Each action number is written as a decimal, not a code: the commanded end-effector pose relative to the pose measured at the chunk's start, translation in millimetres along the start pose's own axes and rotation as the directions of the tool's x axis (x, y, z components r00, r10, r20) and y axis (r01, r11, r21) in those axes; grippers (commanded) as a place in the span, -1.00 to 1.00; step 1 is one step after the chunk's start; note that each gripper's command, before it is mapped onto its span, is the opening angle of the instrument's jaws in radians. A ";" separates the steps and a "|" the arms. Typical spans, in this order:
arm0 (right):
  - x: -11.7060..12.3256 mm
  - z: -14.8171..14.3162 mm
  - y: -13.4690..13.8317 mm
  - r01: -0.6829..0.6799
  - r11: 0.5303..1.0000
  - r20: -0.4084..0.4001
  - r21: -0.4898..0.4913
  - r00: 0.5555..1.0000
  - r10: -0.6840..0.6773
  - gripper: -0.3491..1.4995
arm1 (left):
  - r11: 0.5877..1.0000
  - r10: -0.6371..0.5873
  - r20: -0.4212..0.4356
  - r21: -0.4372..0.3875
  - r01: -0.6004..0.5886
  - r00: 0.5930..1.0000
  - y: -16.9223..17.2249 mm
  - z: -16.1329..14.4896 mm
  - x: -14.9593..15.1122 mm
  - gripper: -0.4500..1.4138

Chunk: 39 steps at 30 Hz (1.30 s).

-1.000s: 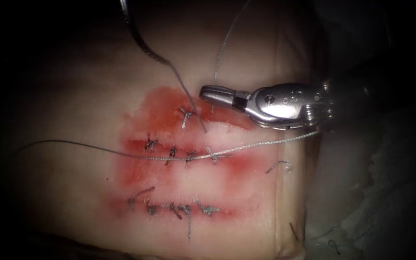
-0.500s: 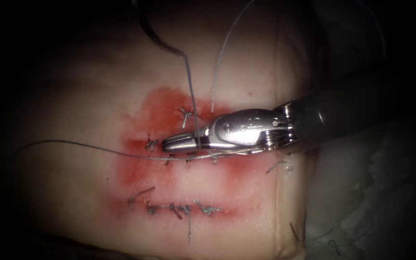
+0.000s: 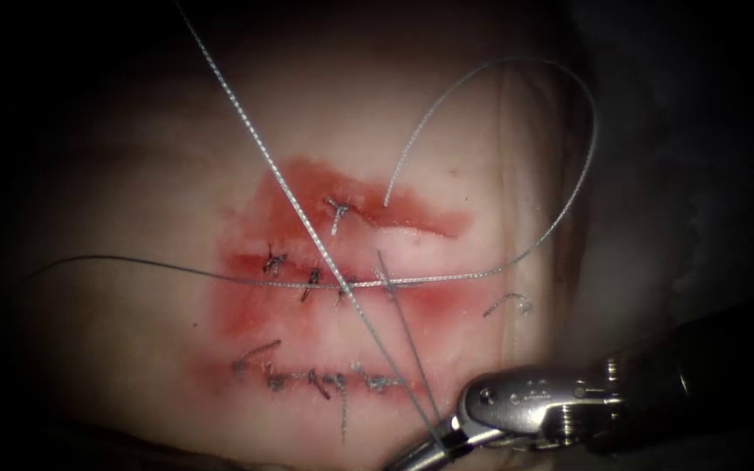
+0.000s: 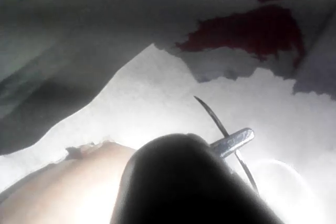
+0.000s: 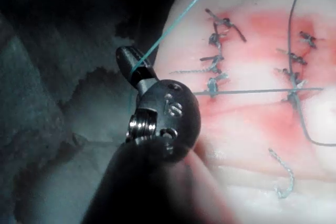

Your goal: Wound Closure

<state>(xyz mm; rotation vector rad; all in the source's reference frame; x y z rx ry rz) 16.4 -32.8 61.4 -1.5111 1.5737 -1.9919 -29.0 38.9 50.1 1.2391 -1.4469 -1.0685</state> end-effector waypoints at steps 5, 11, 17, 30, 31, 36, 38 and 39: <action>7.6 -0.5 3.5 -0.168 0.986 -0.130 -0.021 0.978 0.164 -1.00 | 1.000 0.012 0.002 -0.016 -0.012 1.000 1.5 -5.7 -3.0 -1.00; 10.5 -4.4 6.9 -0.271 0.963 -0.218 0.001 0.939 0.265 -1.00 | 0.999 0.010 0.008 -0.040 -0.010 1.000 1.1 -11.9 -5.2 -1.00; 12.2 -8.7 10.8 -0.364 0.931 -0.257 0.026 0.898 0.358 -1.00 | 0.994 0.026 0.052 -0.106 -0.021 0.998 -0.1 -17.4 -8.0 -1.00; 6.2 -12.3 10.5 -0.385 0.909 -0.023 0.160 0.919 0.393 0.11 | 0.998 0.021 0.021 -0.056 -0.020 1.000 1.4 -13.1 -3.5 -1.00; 3.8 -12.7 9.5 -0.383 0.903 0.050 0.195 0.923 0.381 0.18 | 0.999 0.010 0.010 -0.042 -0.009 1.000 1.5 -12.1 -1.7 -1.00; -2.6 -14.5 5.9 -0.470 0.811 0.333 0.349 0.871 0.361 0.36 | 0.999 -0.028 -0.041 -0.032 0.027 0.999 1.7 -8.1 8.2 -1.00; -4.5 -15.9 4.4 -0.509 0.770 0.415 0.384 0.840 0.348 0.38 | 0.998 -0.057 -0.065 -0.023 0.055 0.996 1.5 -6.8 13.9 -1.00; -5.6 -17.7 2.8 -0.490 0.752 0.450 0.441 0.846 0.288 0.69 | 0.995 -0.096 -0.126 0.007 0.098 0.987 0.4 -5.7 20.8 -1.00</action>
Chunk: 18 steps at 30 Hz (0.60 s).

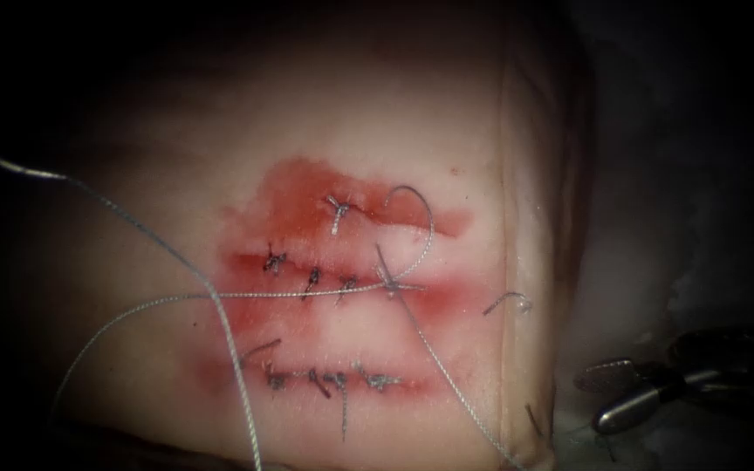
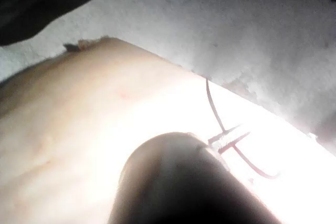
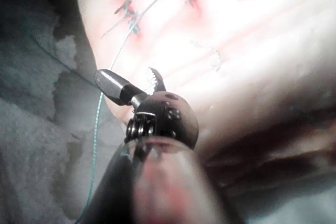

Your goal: Wound Closure

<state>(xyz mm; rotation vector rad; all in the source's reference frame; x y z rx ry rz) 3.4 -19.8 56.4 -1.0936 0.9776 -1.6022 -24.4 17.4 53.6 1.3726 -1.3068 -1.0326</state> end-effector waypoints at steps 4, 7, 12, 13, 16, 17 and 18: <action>-2.2 2.1 -1.9 -0.042 0.993 0.073 0.112 0.997 0.034 0.74 | 1.000 -0.008 -0.051 0.027 0.009 0.999 -0.7 1.9 4.2 -1.00; -3.2 4.2 -2.6 -0.405 0.902 0.198 0.152 0.906 0.373 0.60 | 0.999 -0.014 -0.092 0.049 0.019 0.996 -1.2 3.3 6.7 -1.00; -2.8 8.7 -3.1 -0.569 0.810 0.205 0.140 0.817 0.539 0.44 | 0.998 -0.024 -0.126 0.059 0.032 0.992 0.8 5.4 7.6 -1.00; -2.6 9.6 -3.2 -0.604 0.786 0.198 0.130 0.793 0.576 0.40 | 0.998 -0.031 -0.133 0.059 0.039 0.991 1.6 5.8 7.8 -1.00; -2.3 12.1 -3.6 -0.680 0.725 0.200 0.105 0.729 0.655 0.33 | 0.997 -0.041 -0.152 0.058 0.050 0.988 3.5 6.3 8.7 -1.00; -2.6 13.5 -4.0 -0.747 0.659 0.213 0.086 0.660 0.720 0.29 | 0.997 -0.047 -0.165 0.060 0.057 0.985 4.3 6.5 9.0 -1.00; -2.7 14.0 -4.3 -0.759 0.647 0.213 0.076 0.646 0.733 0.29 | 0.996 -0.051 -0.167 0.058 0.061 0.985 4.6 6.6 9.2 -1.00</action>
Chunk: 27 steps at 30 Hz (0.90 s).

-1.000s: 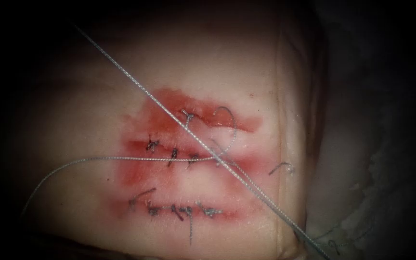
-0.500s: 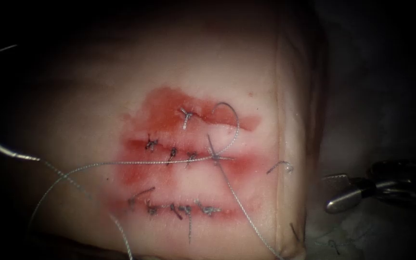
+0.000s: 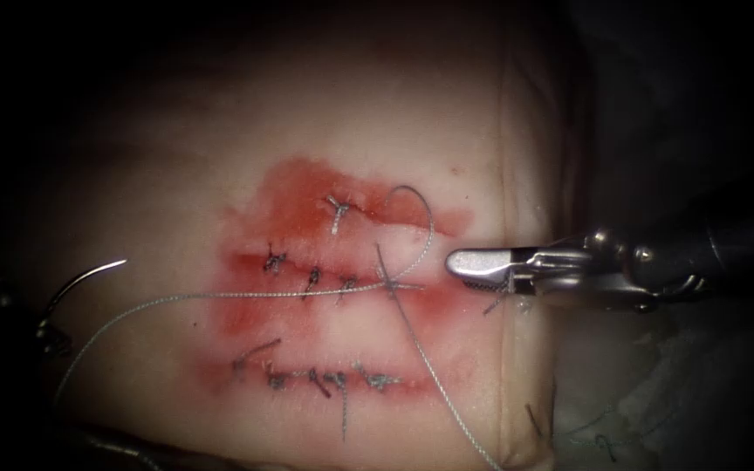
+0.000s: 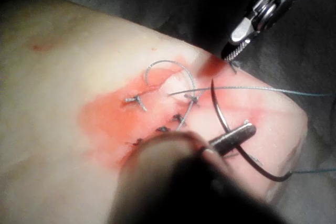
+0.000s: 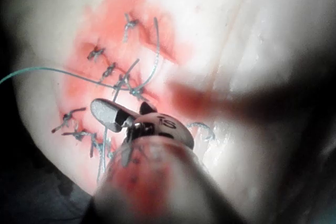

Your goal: Wound Closure

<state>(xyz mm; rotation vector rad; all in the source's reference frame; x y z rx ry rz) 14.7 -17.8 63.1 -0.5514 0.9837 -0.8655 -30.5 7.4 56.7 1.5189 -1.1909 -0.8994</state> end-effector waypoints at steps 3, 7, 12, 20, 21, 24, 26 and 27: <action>-0.7 2.9 -0.2 -0.153 0.988 -0.002 -0.012 0.988 0.153 0.29 | 1.000 -0.008 -0.005 0.001 0.008 1.000 1.0 0.7 -0.6 -1.00; -1.5 4.2 -0.9 -0.242 0.970 -0.035 -0.007 0.970 0.242 0.27 | 1.000 -0.014 -0.007 0.002 0.015 1.000 1.2 1.1 -0.7 -1.00; -3.0 5.6 -2.0 -0.314 0.949 -0.047 -0.006 0.948 0.314 0.31 | 1.000 -0.019 -0.014 0.003 0.019 1.000 1.5 1.3 -0.6 -1.00; -0.7 5.7 -2.5 -0.301 0.953 -0.128 0.034 0.944 0.302 0.18 | 1.000 -0.024 -0.021 0.005 0.024 0.999 1.7 1.4 -0.5 -1.00; -0.7 5.7 -2.5 -0.301 0.953 -0.128 0.034 0.944 0.302 0.18 | 1.000 -0.024 -0.021 0.005 0.024 0.999 1.7 1.4 -0.5 -1.00; 1.4 5.4 -1.9 -0.285 0.957 -0.183 0.046 0.940 0.289 -0.04 | 1.000 -0.024 -0.023 0.006 0.025 0.999 1.7 1.4 -0.5 -1.00; 1.7 5.4 -1.7 -0.283 0.958 -0.190 0.046 0.939 0.287 -0.05 | 1.000 -0.024 -0.024 0.006 0.024 0.999 1.8 1.4 -0.5 -1.00; 2.0 5.5 -1.6 -0.281 0.959 -0.201 0.041 0.938 0.283 -0.05 | 1.000 -0.024 -0.024 0.006 0.024 0.999 1.8 1.4 -0.4 -1.00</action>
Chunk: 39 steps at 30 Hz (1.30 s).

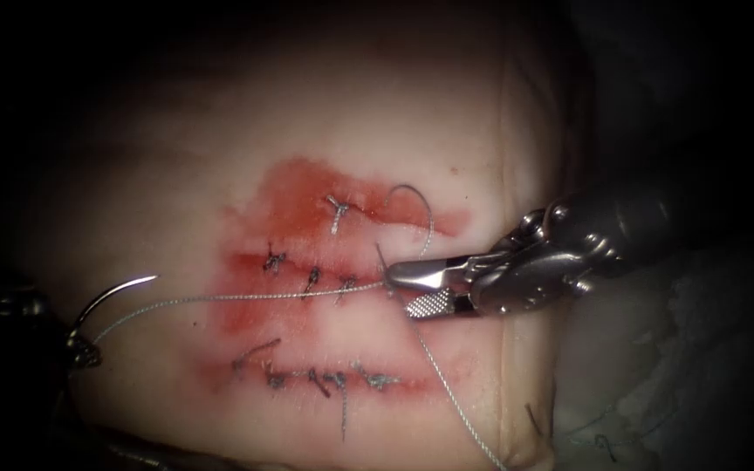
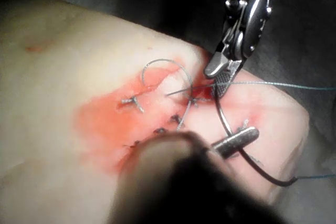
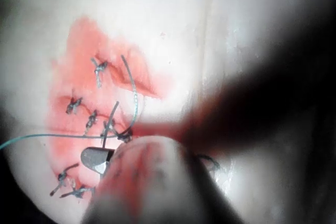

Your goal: Wound Closure

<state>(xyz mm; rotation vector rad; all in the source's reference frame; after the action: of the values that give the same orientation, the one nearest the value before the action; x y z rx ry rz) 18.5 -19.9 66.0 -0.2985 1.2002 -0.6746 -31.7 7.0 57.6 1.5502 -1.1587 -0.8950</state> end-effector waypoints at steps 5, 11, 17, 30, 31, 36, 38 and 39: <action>0.7 2.3 -0.4 0.034 0.999 -0.020 -0.005 0.999 -0.034 -0.11 | 1.000 -0.005 -0.002 -0.001 0.005 1.000 0.9 0.6 -0.3 -1.00; -0.4 2.4 -1.3 0.121 0.993 -0.020 -0.002 0.992 -0.121 -1.00 | 1.000 -0.006 -0.007 0.002 0.006 1.000 0.9 0.7 -0.3 -1.00; 0.7 -4.2 0.2 0.192 0.981 -0.036 0.016 0.981 -0.191 -1.00 | 1.000 -0.006 -0.010 0.003 0.006 1.000 0.7 0.6 -0.2 -1.00; -2.1 -30.4 -7.0 0.249 0.963 0.081 0.100 0.963 -0.258 -1.00 | 1.000 -0.006 -0.008 0.002 0.006 1.000 0.8 0.3 -0.2 -1.00; -3.1 -32.6 -7.5 0.248 0.962 0.105 0.117 0.960 -0.260 -1.00 | 1.000 -0.006 -0.008 0.002 0.006 1.000 0.8 0.3 -0.2 -1.00; -9.9 -43.1 -11.2 0.216 0.934 0.258 0.284 0.921 -0.291 -1.00 | 1.000 -0.005 -0.008 0.001 0.005 1.000 0.9 0.3 -0.1 -1.00; -11.9 -45.8 -12.6 0.205 0.921 0.307 0.330 0.900 -0.310 -1.00 | 1.000 -0.005 -0.008 0.001 0.005 1.000 0.9 0.3 -0.1 -1.00; -11.9 -45.8 -12.6 0.205 0.921 0.307 0.330 0.900 -0.310 -1.00 | 1.000 -0.005 -0.008 0.001 0.005 1.000 0.9 0.3 -0.1 -1.00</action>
<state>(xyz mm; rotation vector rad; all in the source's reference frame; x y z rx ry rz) -31.2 -15.2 65.1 -0.3267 0.6834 -0.9801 -31.6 6.6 58.1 1.5588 -1.1476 -0.8939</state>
